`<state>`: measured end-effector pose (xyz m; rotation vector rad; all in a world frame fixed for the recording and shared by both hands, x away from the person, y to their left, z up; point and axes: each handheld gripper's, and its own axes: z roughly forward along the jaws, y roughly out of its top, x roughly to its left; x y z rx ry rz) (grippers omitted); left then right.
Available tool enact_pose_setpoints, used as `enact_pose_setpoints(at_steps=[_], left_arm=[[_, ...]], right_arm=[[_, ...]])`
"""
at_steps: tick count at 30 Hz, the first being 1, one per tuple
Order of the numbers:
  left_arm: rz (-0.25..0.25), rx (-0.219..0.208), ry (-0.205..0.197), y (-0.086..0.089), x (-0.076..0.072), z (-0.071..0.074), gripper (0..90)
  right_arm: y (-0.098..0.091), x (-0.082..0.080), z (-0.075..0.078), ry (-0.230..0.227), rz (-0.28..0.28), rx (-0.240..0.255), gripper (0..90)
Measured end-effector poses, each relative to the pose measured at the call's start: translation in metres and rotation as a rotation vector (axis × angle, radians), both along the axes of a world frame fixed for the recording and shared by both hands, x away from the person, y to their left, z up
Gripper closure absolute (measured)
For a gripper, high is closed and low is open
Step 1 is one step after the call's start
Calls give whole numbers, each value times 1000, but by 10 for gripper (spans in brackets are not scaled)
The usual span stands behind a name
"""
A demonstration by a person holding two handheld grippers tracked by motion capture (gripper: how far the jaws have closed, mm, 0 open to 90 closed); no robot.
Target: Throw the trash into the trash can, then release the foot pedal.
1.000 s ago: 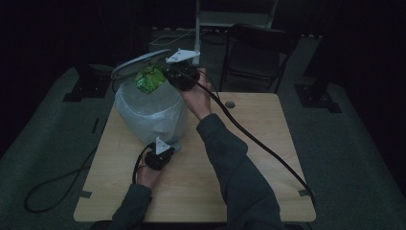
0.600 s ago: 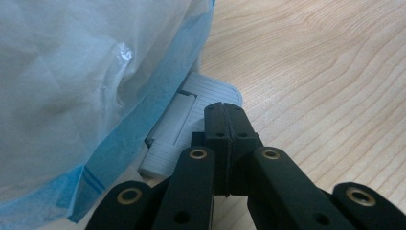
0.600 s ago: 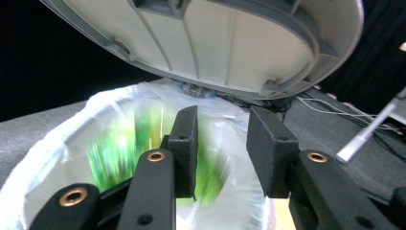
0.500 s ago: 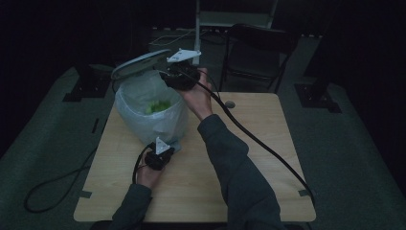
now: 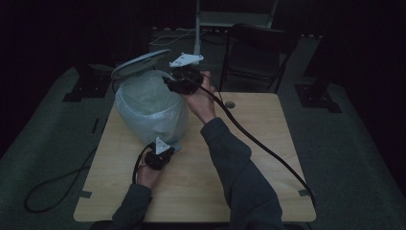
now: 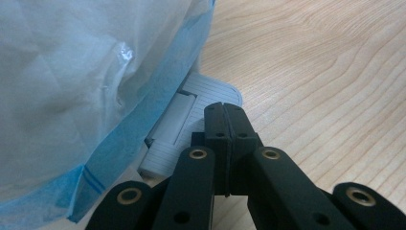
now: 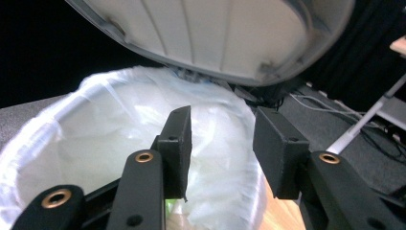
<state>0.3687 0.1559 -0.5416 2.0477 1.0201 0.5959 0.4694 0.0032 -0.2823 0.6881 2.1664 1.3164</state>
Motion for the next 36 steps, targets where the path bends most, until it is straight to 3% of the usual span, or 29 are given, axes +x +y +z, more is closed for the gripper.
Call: enact_pose_setpoints(at_steps=[16,29,36], left_arm=[[1,1,0,0,0,0,900],[-1,11,-7,1,0,0,900],[-1,10,-6,0,0,0,900]], right_arm=[[-42,5,-29,55,-69,49,505],[-56,7,-46,61,-95,11,478],[-75,7,-66,83,-136,-13,466]])
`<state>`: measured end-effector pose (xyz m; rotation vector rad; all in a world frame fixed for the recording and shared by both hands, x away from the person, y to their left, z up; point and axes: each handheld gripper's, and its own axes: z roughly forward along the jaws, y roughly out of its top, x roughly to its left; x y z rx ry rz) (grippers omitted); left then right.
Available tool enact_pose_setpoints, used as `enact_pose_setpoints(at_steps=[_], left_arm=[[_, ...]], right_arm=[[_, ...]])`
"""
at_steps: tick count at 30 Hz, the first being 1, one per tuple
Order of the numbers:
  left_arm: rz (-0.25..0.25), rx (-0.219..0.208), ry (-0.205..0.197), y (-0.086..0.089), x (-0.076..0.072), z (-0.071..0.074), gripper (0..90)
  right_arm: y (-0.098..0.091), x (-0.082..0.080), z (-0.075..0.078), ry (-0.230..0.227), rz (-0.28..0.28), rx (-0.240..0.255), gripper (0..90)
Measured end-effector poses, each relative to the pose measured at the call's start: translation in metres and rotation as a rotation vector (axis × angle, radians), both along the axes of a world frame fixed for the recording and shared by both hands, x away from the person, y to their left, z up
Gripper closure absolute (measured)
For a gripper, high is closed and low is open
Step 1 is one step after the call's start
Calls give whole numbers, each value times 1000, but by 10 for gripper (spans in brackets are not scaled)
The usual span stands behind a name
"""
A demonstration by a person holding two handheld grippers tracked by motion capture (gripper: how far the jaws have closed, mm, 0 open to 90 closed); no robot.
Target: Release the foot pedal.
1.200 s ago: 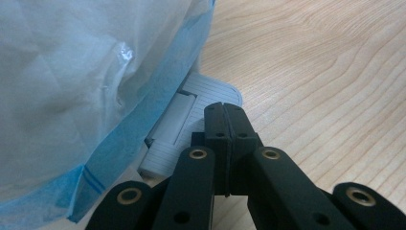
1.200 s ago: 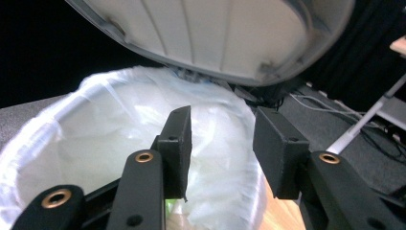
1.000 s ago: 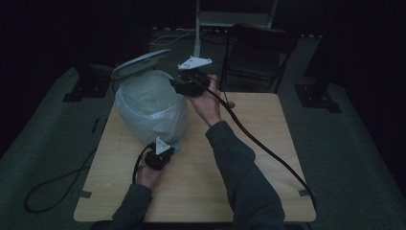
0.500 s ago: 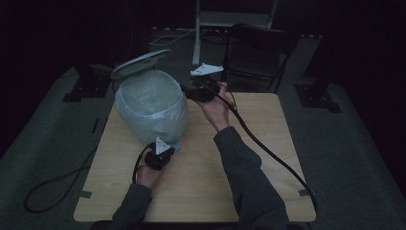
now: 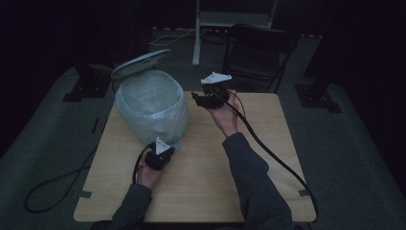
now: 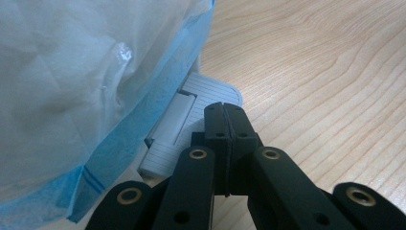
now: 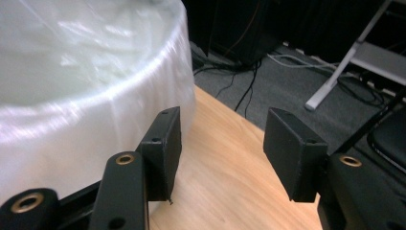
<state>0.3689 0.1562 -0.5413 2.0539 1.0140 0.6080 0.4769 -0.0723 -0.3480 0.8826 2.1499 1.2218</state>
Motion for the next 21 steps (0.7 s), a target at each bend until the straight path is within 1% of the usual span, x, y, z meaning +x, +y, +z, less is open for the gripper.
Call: enact_pose_setpoints(at_steps=[2,3,4,5,10,13,17,18,19,21], left_arm=[[0,0,0,0,0,0,900],[0,0,0,0,0,0,899],[1,-2,1,0,0,0,899],[1,-2,1,0,0,0,899],[2,-3,0,0,0,0,896],[5,-11,7,1,0,0,877],[5,-14,10,1,0,0,877],[5,-14,10,1,0,0,876],[7,-12,7,0,0,0,875],[9,-7,4,0,0,0,869]], right_arm=[[-6,1,-7,8,-8,-8,461],[-6,1,-7,8,-8,-8,461],[-8,2,-10,14,-12,-9,461],[-12,4,-17,23,-17,-23,453],[-21,6,-35,47,-33,-58,447],[-26,6,-46,61,-46,-78,442],[-34,8,-61,97,-60,-85,431],[-34,8,-61,97,-60,-85,431],[-38,9,-69,114,-67,-89,429],[-39,9,-72,118,-68,-92,428]])
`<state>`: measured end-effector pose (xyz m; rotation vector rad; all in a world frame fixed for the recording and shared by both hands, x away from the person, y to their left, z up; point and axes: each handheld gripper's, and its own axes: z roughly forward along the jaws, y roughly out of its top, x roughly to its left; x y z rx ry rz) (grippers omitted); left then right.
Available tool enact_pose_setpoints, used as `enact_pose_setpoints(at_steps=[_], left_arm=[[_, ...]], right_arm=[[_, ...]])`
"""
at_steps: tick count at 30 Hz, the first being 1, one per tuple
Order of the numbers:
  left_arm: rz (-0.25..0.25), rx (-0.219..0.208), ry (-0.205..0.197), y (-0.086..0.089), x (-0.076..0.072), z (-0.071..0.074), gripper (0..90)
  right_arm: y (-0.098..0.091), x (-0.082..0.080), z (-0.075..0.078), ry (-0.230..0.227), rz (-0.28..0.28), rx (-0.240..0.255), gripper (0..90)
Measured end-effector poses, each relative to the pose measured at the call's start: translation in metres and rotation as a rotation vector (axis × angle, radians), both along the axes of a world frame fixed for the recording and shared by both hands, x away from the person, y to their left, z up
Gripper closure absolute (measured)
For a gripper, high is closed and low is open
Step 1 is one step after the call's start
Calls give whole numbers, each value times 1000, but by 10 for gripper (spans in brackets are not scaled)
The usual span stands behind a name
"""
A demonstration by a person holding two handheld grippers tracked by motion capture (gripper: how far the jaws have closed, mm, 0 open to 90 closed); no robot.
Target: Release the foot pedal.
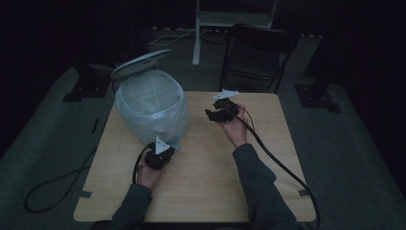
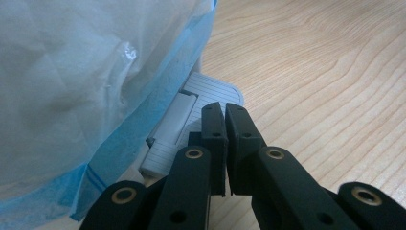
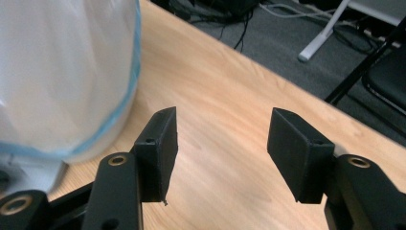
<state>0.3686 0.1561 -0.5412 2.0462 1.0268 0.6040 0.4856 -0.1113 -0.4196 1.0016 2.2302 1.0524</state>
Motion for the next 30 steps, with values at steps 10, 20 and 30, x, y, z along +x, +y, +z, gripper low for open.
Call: enact_pose_setpoints(at_steps=[10,20,30], left_arm=[[23,-6,3,0,0,2,825],[14,-15,10,1,0,4,779],[9,20,-14,-2,-8,16,710]], right_arm=[[-19,0,-41,81,-17,-40,411],[-35,-3,-58,116,-37,-52,407],[-43,-4,-64,124,-43,-46,408]])
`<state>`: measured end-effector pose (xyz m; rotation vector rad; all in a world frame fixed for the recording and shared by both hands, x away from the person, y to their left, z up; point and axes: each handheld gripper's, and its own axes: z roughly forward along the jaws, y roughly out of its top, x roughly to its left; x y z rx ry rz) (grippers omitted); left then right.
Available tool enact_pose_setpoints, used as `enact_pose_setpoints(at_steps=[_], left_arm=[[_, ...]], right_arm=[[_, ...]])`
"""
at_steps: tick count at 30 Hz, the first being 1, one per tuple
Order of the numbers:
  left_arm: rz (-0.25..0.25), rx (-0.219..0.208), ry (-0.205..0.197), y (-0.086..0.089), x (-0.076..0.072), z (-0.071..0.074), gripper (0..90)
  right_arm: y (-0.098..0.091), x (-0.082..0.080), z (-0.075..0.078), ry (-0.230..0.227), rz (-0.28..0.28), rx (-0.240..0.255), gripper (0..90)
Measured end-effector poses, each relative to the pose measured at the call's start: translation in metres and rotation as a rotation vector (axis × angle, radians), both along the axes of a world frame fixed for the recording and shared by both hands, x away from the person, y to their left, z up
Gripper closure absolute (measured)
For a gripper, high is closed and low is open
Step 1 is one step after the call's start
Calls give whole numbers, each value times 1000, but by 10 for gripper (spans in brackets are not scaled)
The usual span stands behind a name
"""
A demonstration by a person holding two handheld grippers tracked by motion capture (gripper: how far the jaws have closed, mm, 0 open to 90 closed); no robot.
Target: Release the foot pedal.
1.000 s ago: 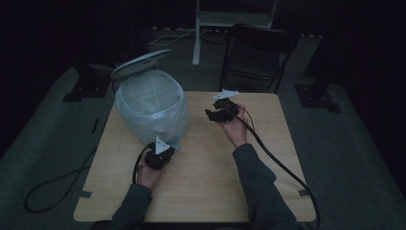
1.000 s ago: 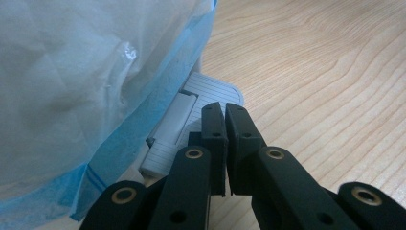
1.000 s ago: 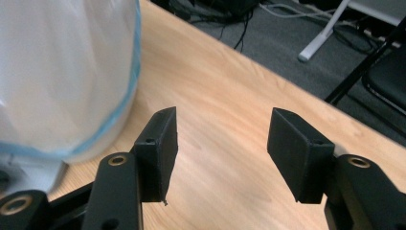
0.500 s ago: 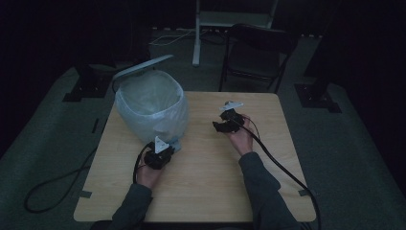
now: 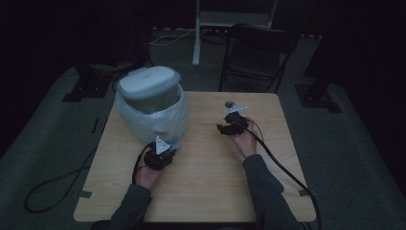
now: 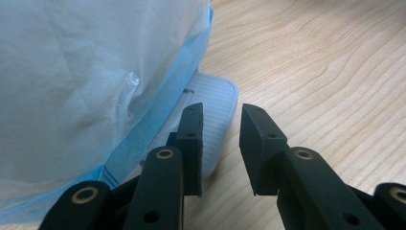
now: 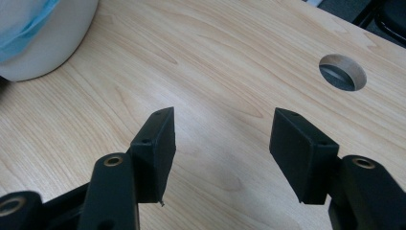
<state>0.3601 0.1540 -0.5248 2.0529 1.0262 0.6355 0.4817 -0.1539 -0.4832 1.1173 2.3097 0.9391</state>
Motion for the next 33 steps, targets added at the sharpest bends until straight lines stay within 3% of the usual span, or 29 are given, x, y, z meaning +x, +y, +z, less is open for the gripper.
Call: enact_pose_setpoints(at_steps=[13,33], left_arm=[[-19,-54,-1,6,-7,10,649],[-64,-103,61,1,-12,2,602]], right_arm=[[-3,-2,-2,1,6,-7,409],[-20,-4,-18,26,-6,-35,404]])
